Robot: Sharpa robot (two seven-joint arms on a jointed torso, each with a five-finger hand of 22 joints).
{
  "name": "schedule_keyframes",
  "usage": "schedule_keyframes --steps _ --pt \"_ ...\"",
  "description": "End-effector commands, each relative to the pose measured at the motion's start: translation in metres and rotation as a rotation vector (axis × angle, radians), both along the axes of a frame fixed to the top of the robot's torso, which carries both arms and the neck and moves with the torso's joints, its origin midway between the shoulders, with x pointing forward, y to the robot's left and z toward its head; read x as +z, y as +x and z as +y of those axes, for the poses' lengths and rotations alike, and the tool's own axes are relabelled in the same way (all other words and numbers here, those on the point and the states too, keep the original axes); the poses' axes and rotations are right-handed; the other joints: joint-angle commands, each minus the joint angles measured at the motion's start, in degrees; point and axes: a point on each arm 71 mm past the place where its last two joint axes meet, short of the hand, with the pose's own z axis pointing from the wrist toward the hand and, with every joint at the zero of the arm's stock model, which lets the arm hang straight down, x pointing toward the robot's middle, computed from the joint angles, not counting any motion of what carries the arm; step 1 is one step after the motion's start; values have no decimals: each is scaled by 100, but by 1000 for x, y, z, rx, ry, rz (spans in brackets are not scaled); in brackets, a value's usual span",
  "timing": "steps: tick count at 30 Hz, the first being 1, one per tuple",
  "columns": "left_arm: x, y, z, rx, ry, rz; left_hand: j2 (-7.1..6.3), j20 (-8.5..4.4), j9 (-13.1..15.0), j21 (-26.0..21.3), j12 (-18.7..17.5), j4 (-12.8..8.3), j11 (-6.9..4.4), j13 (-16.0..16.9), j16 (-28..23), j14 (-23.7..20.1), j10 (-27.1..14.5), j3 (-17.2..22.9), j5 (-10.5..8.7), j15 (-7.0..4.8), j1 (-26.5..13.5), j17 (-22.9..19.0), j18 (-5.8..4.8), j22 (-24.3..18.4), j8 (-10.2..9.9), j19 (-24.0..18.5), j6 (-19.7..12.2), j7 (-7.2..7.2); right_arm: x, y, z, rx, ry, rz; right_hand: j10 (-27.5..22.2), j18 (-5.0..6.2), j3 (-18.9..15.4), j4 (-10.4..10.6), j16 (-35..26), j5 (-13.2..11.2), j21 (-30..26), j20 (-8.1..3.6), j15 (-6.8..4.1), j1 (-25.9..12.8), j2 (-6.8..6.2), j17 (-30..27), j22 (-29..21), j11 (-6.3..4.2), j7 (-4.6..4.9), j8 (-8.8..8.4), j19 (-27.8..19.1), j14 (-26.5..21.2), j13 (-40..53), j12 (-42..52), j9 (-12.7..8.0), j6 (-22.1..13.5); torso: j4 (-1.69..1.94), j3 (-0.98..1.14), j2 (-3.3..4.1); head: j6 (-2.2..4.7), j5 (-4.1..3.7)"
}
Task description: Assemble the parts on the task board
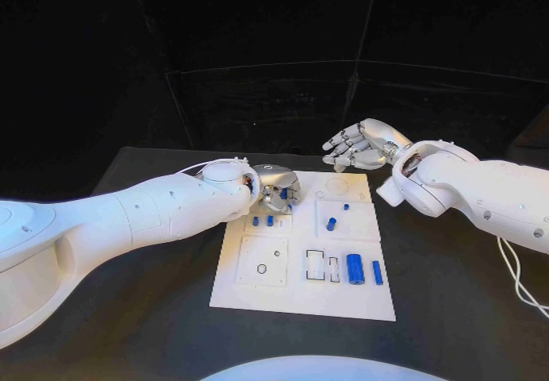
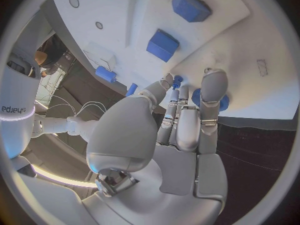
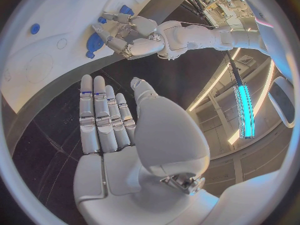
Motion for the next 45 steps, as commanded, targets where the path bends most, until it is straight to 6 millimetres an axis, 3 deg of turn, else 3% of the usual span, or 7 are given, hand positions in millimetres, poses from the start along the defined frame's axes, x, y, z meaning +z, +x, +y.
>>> schedule_keyframes --steps 1,14,34,38,45 --pt "-1 1 0 8 12 -9 69 12 -6 25 -44 -3 1 -2 -22 84 55 54 -21 -45 12 -13 -52 20 -41 45 45 -3 2 0 1 12 5 -5 -58 42 14 -24 -22 13 -18 18 9 37 3 -6 -6 -2 172 17 -35 -36 -10 38 -6 -31 5 1 -1 -9 -4" --pt "-3 2 5 26 42 0 88 0 -8 78 -139 -40 -6 -7 -18 89 120 169 -23 -53 23 -48 -65 90 -109 64 120 -10 2 0 1 12 5 -4 -58 42 14 -24 -22 13 -18 18 9 37 3 -6 -6 -2 172 17 -35 -36 -10 38 -6 -31 11 -4 -5 -38 -14" --pt "-6 2 8 43 64 18 -31 7 -12 121 -311 -85 26 -10 -27 84 33 177 -24 -33 -35 -127 -80 149 -213 78 156 11 1 0 2 14 5 -4 -58 42 14 -24 -22 13 -18 18 9 37 3 -6 -6 -2 172 17 -35 -36 -10 38 -6 -31 8 1 -2 -66 -3" --pt "-6 2 8 40 67 23 21 7 -5 144 -308 -90 16 5 -16 87 98 221 -23 -36 -13 -123 -83 180 -224 84 207 3 1 0 2 15 5 -4 -58 43 15 -25 -21 13 -19 18 9 38 4 -7 -6 -2 172 18 -34 -37 -10 38 -6 -32 7 1 -4 -66 -3" --pt "-5 1 6 27 58 13 182 -50 20 313 -208 -72 -101 39 15 95 608 374 -27 -122 5 -128 -103 390 -219 132 478 -70 2 0 2 15 5 -4 -63 44 27 -32 -18 15 -29 19 9 43 10 -28 -13 -1 174 25 -32 -38 -9 43 -5 -35 11 0 -4 -76 -11"
